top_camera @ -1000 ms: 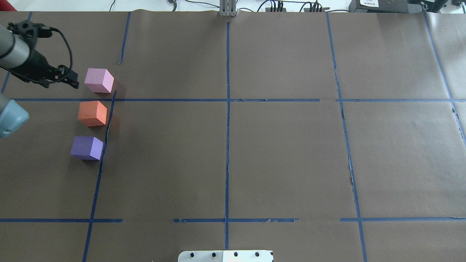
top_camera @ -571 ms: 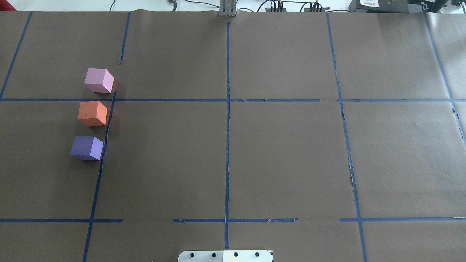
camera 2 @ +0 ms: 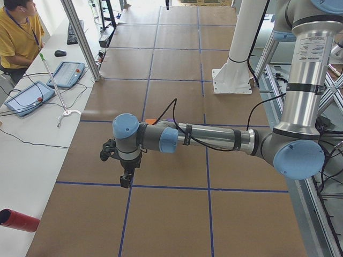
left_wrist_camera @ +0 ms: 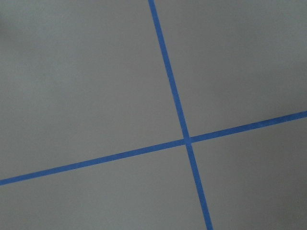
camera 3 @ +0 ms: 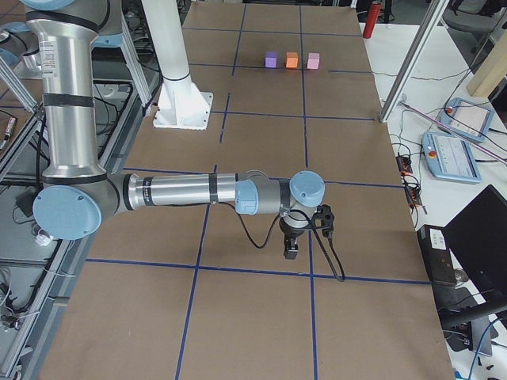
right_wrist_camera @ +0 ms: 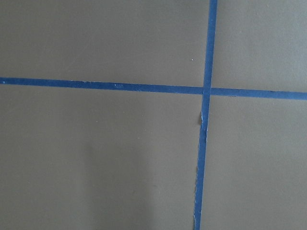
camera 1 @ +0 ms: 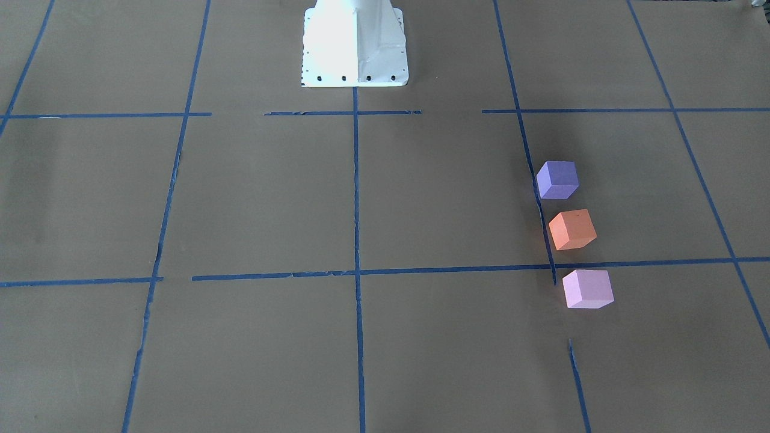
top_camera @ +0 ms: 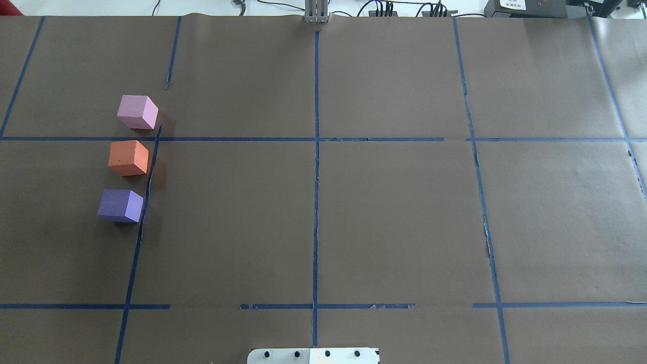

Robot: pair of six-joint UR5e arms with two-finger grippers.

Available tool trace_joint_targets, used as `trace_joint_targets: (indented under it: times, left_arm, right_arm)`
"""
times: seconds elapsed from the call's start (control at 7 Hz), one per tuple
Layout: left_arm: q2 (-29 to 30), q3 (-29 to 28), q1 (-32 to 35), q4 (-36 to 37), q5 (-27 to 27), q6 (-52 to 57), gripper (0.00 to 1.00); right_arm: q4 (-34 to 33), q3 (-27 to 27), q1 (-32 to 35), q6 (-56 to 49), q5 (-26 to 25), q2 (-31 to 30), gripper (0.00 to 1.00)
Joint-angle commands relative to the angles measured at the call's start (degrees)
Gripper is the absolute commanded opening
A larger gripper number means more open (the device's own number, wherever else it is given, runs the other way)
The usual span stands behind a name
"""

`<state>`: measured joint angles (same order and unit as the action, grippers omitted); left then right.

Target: Arrange blocks in a line

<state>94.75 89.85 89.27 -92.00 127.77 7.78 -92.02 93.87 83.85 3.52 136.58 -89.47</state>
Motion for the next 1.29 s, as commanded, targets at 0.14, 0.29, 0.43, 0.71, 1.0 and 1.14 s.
trace_joint_targets:
  times: [0.14, 0.29, 0.43, 0.71, 1.0, 1.14]
  left_arm:
    - [-0.18, -0.46, 0.11, -0.55, 0.03, 0.13, 1.0]
    - [0.08, -0.03, 0.02, -0.55, -0.5, 0.04, 1.0]
    - [-0.01, -0.02, 0.02, -0.55, -0.5, 0.12, 1.0]
    - [-0.01, 0.23, 0.11, -0.55, -0.41, 0.04, 1.0]
    - [-0.18, -0.37, 0.02, -0.55, -0.24, -0.05, 1.0]
    - [-0.18, -0.72, 0.02, -0.55, -0.32, -0.05, 1.0]
  right_arm:
    - [0.0, 0.0, 0.0, 0.0, 0.0, 0.0, 1.0]
    - [0.0, 0.09, 0.0, 0.0, 0.0, 0.0, 1.0]
    - [0.0, 0.0, 0.0, 0.0, 0.0, 0.0, 1.0]
    - [0.0, 0.0, 0.0, 0.0, 0.0, 0.0, 1.0]
    - [0.0, 0.0, 0.0, 0.0, 0.0, 0.0, 1.0]
    - [0.0, 0.0, 0.0, 0.0, 0.0, 0.0, 1.0]
